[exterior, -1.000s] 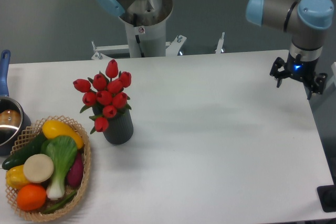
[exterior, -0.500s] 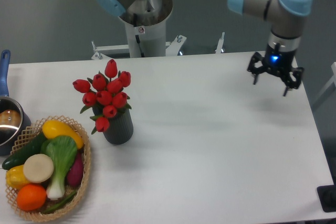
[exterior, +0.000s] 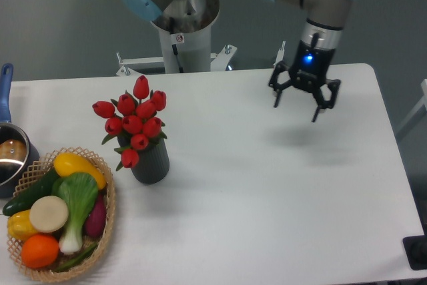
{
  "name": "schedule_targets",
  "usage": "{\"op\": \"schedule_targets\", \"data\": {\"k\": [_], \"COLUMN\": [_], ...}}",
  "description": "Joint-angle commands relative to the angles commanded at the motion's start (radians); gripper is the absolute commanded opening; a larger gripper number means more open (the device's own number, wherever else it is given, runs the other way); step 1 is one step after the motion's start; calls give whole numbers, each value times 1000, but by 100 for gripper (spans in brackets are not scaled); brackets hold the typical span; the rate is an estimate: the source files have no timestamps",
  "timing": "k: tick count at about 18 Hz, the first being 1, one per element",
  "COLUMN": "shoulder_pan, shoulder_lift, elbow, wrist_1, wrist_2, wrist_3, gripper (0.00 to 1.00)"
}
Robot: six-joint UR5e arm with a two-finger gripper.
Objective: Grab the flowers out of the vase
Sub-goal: 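Move the open gripper toward the red tulips in the black vase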
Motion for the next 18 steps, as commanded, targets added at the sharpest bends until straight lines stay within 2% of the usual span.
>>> {"op": "schedule_targets", "data": {"k": [3,7,9,12,15,18], "shoulder_pan": [-78,-89,-103,-135,-183,-216], "shoulder_lift": [29,28,26,29,74,89], "elbow": [-17,-35,-52,-61,-91,-112], "wrist_1": [2,-3,-3,-5,-5,-5], "wrist_2": [-35,-207,-255,-272,-299,-302], "wrist_3": [-6,-38,-38,-40,-41,-54], "gripper": [100,100,100,100,100,100]}}
